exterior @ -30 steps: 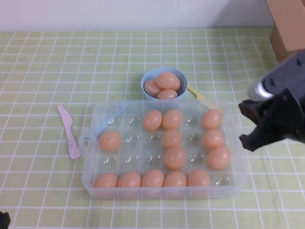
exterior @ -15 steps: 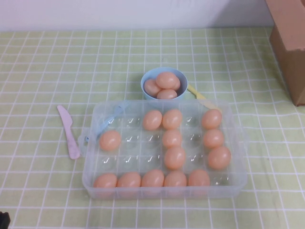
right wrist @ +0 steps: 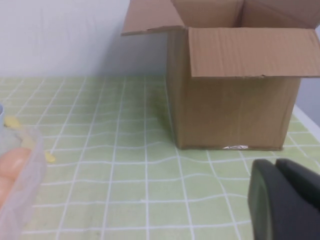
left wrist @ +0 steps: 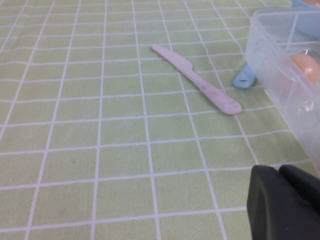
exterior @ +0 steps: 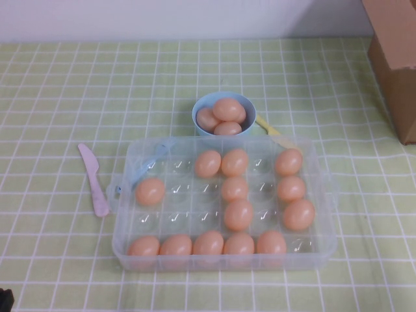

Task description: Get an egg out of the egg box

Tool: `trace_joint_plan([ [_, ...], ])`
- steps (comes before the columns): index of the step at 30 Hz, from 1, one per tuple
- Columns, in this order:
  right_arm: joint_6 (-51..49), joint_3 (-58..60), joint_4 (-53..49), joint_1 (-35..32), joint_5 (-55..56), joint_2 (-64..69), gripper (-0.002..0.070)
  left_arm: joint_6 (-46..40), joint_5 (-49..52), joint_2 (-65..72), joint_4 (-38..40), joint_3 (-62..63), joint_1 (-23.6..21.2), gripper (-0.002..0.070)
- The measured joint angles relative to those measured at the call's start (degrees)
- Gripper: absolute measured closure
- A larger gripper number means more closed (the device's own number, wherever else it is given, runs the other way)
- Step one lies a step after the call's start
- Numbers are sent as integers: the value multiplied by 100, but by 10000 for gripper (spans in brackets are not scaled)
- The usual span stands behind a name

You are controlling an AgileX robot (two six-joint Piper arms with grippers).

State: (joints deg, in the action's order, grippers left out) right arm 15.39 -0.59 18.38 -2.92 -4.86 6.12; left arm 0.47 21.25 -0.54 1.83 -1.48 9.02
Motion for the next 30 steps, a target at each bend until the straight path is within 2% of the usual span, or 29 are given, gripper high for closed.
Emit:
trace_joint_plan([
  [4, 0, 196, 26, -112, -182, -612, 693, 0, 0, 0, 0, 0, 0, 678],
  [15, -39, 209, 118, -127, -803, -653, 694, 0, 0, 0, 0, 0, 0, 678],
  [17, -431, 209, -444, -127, -830, -653, 694, 0, 0, 0, 0, 0, 0, 678],
  [19, -1232, 209, -1025, -127, -886, -653, 694, 0, 0, 0, 0, 0, 0, 678],
  [22, -1978, 209, -1443, -127, -1042, -653, 694, 0, 0, 0, 0, 0, 0, 678],
  [30, -2270, 209, -1615, -127, -1538, -653, 694, 0, 0, 0, 0, 0, 0, 678],
])
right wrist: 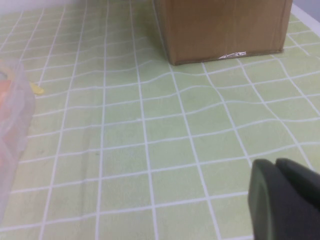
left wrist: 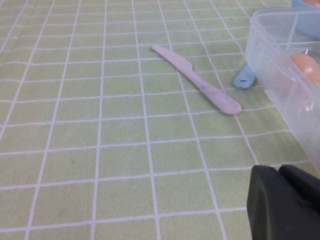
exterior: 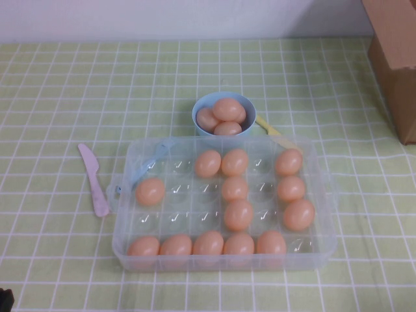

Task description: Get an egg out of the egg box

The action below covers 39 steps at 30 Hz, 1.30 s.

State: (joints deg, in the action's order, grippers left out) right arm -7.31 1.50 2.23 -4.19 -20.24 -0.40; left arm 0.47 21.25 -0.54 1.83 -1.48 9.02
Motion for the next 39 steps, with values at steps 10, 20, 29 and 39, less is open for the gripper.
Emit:
trace_joint_plan([
  [10, -14, 0, 121, 0, -55, 0, 694, 0, 0, 0, 0, 0, 0, 678],
  [20, -14, 0, 130, 0, -55, 0, 694, 0, 0, 0, 0, 0, 0, 678],
  [29, -14, 0, 144, 0, -55, 0, 694, 0, 0, 0, 0, 0, 0, 678],
  [39, -14, 0, 143, 0, -55, 0, 694, 0, 0, 0, 0, 0, 0, 678],
])
